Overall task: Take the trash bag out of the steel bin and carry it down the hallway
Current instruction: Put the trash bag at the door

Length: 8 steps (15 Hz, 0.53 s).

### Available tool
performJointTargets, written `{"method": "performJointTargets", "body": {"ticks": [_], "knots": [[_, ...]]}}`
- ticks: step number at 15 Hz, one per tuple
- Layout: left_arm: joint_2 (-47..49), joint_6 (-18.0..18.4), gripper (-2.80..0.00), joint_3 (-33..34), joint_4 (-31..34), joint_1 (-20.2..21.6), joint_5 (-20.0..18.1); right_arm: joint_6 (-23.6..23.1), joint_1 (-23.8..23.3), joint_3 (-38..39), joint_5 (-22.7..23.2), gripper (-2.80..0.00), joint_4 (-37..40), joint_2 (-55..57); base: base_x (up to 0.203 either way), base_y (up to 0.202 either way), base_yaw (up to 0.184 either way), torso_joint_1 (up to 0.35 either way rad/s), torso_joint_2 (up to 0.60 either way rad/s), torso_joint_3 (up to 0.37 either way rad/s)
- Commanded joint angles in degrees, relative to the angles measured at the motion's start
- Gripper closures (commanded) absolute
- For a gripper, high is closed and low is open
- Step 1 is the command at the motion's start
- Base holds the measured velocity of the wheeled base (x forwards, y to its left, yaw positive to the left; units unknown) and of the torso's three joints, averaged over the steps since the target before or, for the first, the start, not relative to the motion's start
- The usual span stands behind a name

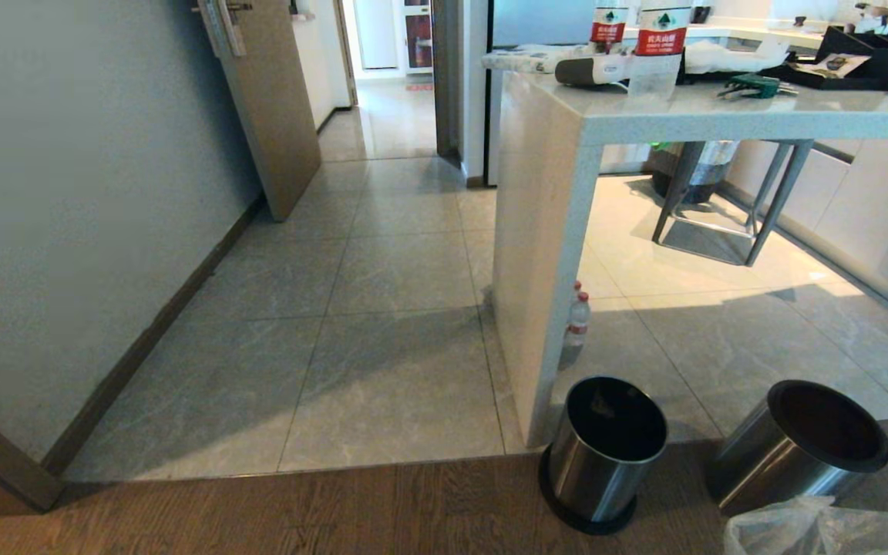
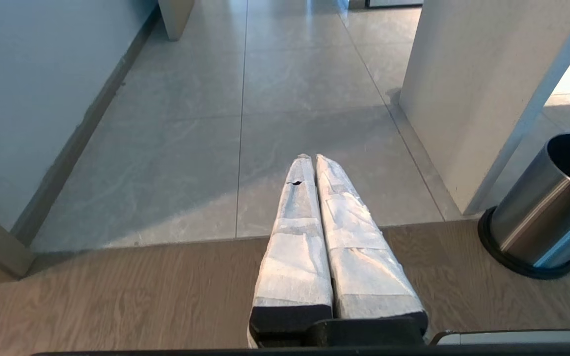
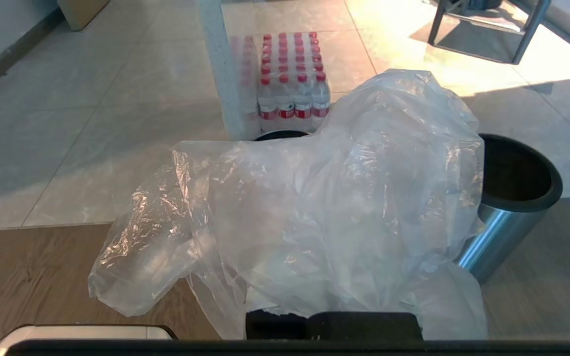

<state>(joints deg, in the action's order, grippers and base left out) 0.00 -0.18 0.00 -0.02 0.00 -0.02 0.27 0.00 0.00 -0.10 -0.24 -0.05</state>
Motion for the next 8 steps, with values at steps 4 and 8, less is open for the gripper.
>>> {"method": "performJointTargets", "body": {"ticks": [4, 8], "knots": [[0.0, 0.01, 0.0, 0.0, -0.06, 0.0, 0.02, 0.0, 0.0, 0.0, -0.03, 0.0, -0.02, 0.14, 0.0, 0.0, 0.0, 0.001, 0.0, 0.018], [0.0, 0.01, 0.0, 0.0, -0.04, 0.09, 0.02, 0.0, 0.02, 0.0, -0.02, 0.0, -0.02, 0.08, 0.0, 0.0, 0.0, 0.0, 0.0, 0.0]]}}
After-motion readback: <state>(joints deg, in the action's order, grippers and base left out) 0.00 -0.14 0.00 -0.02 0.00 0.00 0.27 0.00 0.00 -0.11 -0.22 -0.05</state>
